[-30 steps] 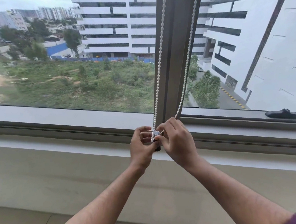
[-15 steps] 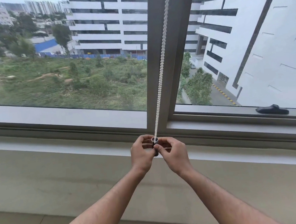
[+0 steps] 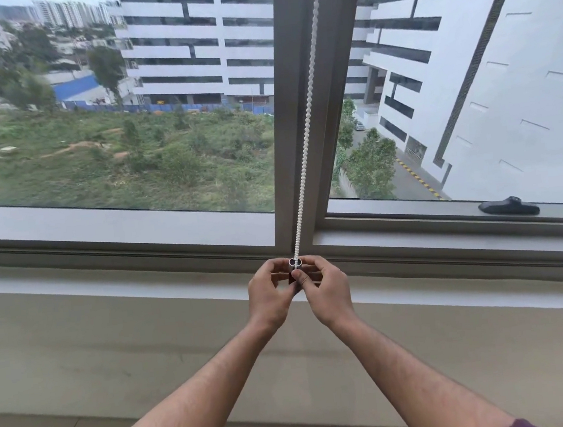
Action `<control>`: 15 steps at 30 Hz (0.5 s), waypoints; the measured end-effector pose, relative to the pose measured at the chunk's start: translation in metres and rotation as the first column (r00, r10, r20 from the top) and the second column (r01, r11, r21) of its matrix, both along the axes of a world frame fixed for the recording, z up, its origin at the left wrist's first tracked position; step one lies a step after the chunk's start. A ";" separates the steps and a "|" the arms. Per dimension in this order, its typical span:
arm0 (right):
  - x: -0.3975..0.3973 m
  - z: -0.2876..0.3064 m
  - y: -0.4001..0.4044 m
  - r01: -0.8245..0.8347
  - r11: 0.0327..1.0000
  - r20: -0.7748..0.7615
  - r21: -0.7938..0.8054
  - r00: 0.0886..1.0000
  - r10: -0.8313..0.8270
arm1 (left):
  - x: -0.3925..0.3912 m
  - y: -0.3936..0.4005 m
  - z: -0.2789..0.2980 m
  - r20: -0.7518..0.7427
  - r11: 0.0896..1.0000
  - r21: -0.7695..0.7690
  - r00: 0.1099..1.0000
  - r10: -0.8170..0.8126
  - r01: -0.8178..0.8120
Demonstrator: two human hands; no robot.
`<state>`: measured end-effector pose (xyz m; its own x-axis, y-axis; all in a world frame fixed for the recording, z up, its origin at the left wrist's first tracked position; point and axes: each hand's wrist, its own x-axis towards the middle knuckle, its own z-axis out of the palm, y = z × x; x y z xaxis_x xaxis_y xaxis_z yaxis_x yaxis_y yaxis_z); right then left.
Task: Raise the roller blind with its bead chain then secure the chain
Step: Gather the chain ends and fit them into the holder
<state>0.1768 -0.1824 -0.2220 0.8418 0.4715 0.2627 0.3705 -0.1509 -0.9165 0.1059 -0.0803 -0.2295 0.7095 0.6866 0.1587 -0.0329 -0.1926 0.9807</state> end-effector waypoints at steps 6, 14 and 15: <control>-0.002 0.001 0.001 0.027 0.999 -0.020 0.024 0.999 -0.026 | -0.008 0.001 0.003 0.101 0.997 -0.056 0.994 -0.043 0.049; -0.009 0.000 0.005 0.040 0.999 -0.013 0.030 0.999 -0.039 | -0.006 0.003 0.015 0.144 0.984 -0.173 0.989 -0.028 0.053; -0.010 0.000 0.005 0.039 0.999 -0.011 0.033 0.999 -0.039 | -0.007 0.003 0.015 0.144 0.983 -0.174 0.989 -0.030 0.055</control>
<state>0.1672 -0.1777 -0.2223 0.8622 0.4296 0.2684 0.3552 -0.1348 -0.9250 0.0994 -0.0769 -0.2142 0.7178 0.6827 0.1369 -0.1766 -0.0117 0.9842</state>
